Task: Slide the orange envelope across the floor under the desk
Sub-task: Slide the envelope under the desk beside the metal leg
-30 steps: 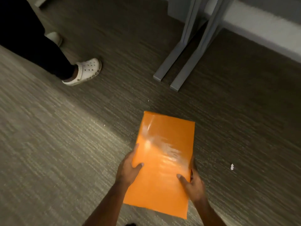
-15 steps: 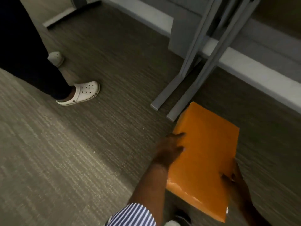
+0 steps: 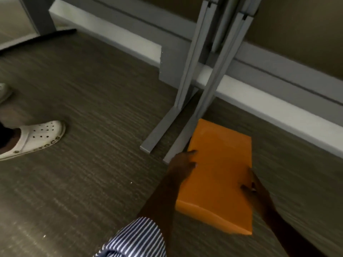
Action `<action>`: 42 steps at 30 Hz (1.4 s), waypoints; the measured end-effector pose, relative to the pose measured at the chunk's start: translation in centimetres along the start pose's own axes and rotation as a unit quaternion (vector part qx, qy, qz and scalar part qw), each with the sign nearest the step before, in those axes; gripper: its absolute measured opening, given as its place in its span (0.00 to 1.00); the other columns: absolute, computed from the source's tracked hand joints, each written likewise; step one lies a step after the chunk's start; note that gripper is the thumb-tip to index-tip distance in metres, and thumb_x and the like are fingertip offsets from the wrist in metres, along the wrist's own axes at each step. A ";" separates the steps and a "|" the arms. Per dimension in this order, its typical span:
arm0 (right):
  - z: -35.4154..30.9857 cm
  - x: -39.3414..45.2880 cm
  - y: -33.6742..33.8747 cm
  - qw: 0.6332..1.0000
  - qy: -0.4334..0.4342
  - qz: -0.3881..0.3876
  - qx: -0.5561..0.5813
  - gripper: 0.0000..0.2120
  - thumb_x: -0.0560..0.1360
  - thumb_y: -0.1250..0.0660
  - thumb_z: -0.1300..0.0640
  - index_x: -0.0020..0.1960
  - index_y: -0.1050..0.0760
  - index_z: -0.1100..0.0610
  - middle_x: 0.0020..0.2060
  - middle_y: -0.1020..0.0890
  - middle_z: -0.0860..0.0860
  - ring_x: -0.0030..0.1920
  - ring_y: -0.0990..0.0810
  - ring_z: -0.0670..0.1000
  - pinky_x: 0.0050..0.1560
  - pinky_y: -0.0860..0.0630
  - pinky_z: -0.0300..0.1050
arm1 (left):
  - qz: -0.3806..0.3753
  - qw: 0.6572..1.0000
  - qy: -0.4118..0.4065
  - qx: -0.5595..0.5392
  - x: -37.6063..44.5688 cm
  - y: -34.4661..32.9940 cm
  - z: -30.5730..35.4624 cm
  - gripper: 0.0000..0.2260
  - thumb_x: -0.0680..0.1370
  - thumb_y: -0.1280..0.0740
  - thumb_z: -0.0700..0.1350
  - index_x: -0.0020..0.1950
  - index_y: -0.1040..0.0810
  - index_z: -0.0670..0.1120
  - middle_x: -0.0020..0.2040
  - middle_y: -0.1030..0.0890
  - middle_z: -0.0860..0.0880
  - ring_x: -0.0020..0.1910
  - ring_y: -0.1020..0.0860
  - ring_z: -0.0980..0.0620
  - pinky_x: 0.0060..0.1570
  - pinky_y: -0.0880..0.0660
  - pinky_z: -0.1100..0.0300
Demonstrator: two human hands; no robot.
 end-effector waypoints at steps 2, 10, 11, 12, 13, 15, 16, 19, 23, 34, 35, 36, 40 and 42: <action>0.3 0.8 -0.1 1.000 0.008 -0.011 -0.010 0.37 0.79 0.32 0.49 0.80 0.51 0.39 0.75 0.32 0.58 0.64 0.23 0.60 0.50 0.21 0.51 | -0.001 1.000 0.016 0.012 1.4 -0.3 -0.9 0.25 0.78 0.32 0.49 0.75 0.33 0.56 0.69 0.23 0.43 0.61 0.21 0.41 0.60 0.22 0.44; 2.7 2.4 -2.1 1.000 -0.028 0.000 -0.007 0.36 0.79 0.36 0.41 0.79 0.54 0.35 0.77 0.35 0.56 0.66 0.24 0.62 0.51 0.24 0.50 | 0.004 0.999 0.015 0.029 3.7 -2.0 -3.4 0.26 0.78 0.32 0.52 0.75 0.33 0.54 0.70 0.24 0.43 0.64 0.23 0.43 0.61 0.23 0.48; 2.6 2.2 -2.1 0.999 -0.036 -0.001 0.001 0.36 0.79 0.36 0.41 0.79 0.55 0.35 0.78 0.36 0.56 0.67 0.25 0.62 0.54 0.24 0.52 | -0.004 0.999 0.016 0.037 3.9 -2.0 -3.1 0.26 0.79 0.32 0.52 0.76 0.34 0.54 0.70 0.25 0.43 0.64 0.23 0.43 0.62 0.23 0.47; 2.3 2.3 -2.5 0.999 -0.036 -0.012 0.009 0.37 0.79 0.36 0.40 0.79 0.56 0.35 0.79 0.38 0.55 0.69 0.27 0.63 0.58 0.25 0.54 | -0.011 0.999 0.018 0.042 3.8 -1.9 -3.1 0.26 0.80 0.33 0.52 0.77 0.36 0.53 0.72 0.28 0.43 0.67 0.25 0.43 0.64 0.24 0.47; 2.1 2.4 -2.8 0.999 -0.032 -0.029 0.019 0.38 0.79 0.36 0.40 0.79 0.58 0.36 0.80 0.41 0.55 0.71 0.30 0.63 0.63 0.26 0.57 | -0.024 0.998 0.019 0.054 3.7 -1.8 -3.2 0.27 0.80 0.35 0.52 0.78 0.39 0.52 0.75 0.31 0.43 0.69 0.28 0.42 0.66 0.27 0.46; 1.6 2.2 -2.7 0.997 -0.037 -0.049 0.043 0.42 0.77 0.34 0.40 0.80 0.58 0.40 0.81 0.44 0.54 0.74 0.34 0.63 0.70 0.30 0.62 | -0.061 0.991 0.017 0.121 3.3 -2.0 -3.0 0.30 0.81 0.37 0.54 0.80 0.45 0.52 0.79 0.41 0.42 0.75 0.35 0.40 0.71 0.33 0.45; 1.2 1.9 -2.6 0.996 -0.040 -0.051 0.064 0.43 0.76 0.32 0.41 0.80 0.57 0.42 0.81 0.44 0.54 0.75 0.35 0.62 0.71 0.31 0.63 | -0.074 0.983 0.015 0.170 3.1 -2.1 -3.0 0.31 0.81 0.38 0.56 0.80 0.48 0.53 0.81 0.45 0.42 0.77 0.39 0.39 0.73 0.36 0.44; 0.7 0.6 -2.6 0.998 -0.020 -0.028 0.047 0.43 0.74 0.30 0.41 0.80 0.51 0.43 0.81 0.46 0.53 0.77 0.40 0.60 0.73 0.35 0.66 | -0.063 0.965 0.004 0.254 2.2 -2.5 -2.5 0.32 0.80 0.39 0.59 0.80 0.48 0.52 0.82 0.52 0.44 0.79 0.48 0.38 0.76 0.44 0.41; 0.0 -2.7 -3.3 0.974 0.144 0.017 -0.175 0.37 0.78 0.35 0.39 0.79 0.52 0.42 0.82 0.51 0.51 0.80 0.47 0.58 0.78 0.46 0.62 | -0.064 0.927 -0.113 0.351 0.5 -4.5 -1.7 0.30 0.80 0.42 0.60 0.80 0.45 0.52 0.82 0.53 0.44 0.80 0.51 0.40 0.78 0.50 0.41; -2.3 -6.6 -6.9 0.913 0.254 0.014 -0.318 0.37 0.77 0.48 0.31 0.80 0.44 0.50 0.81 0.46 0.54 0.80 0.45 0.59 0.78 0.48 0.64 | -0.078 0.893 -0.203 0.393 -4.8 -7.7 -0.7 0.29 0.78 0.36 0.57 0.76 0.35 0.48 0.77 0.34 0.40 0.74 0.34 0.35 0.69 0.34 0.35; -2.3 -6.7 -6.9 0.912 0.250 0.011 -0.326 0.37 0.77 0.49 0.31 0.80 0.43 0.50 0.81 0.46 0.54 0.80 0.44 0.59 0.77 0.47 0.65 | -0.087 0.888 -0.198 0.406 -5.1 -7.9 -0.9 0.30 0.79 0.39 0.58 0.78 0.39 0.49 0.79 0.39 0.41 0.77 0.39 0.36 0.73 0.39 0.36; -2.1 -6.7 -6.9 0.910 0.244 0.006 -0.336 0.37 0.77 0.49 0.31 0.80 0.44 0.49 0.81 0.46 0.54 0.80 0.45 0.59 0.78 0.48 0.64 | -0.090 0.880 -0.192 0.426 -5.2 -8.1 -1.0 0.30 0.80 0.41 0.59 0.79 0.43 0.50 0.81 0.44 0.42 0.79 0.43 0.37 0.75 0.44 0.37; -1.3 -6.9 -6.8 0.910 0.232 -0.012 -0.345 0.37 0.77 0.49 0.30 0.80 0.45 0.47 0.81 0.44 0.54 0.79 0.42 0.59 0.76 0.44 0.66 | -0.106 0.860 -0.205 0.455 -6.0 -7.9 -0.7 0.32 0.75 0.33 0.61 0.74 0.31 0.48 0.75 0.31 0.40 0.72 0.30 0.35 0.67 0.31 0.34; -0.8 -6.9 -6.7 0.903 0.234 -0.024 -0.359 0.37 0.76 0.48 0.28 0.80 0.43 0.46 0.80 0.40 0.54 0.78 0.39 0.60 0.73 0.41 0.71 | -0.106 0.850 -0.219 0.468 -5.9 -7.6 -0.9 0.33 0.75 0.39 0.67 0.75 0.31 0.49 0.76 0.32 0.41 0.73 0.31 0.35 0.68 0.32 0.34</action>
Point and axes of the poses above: each hand's wrist, its own x-axis towards the middle knuckle, its own y-axis out of the back of the hand, z = x × y, the point moved 3 cm from there along x, towards the middle knuckle
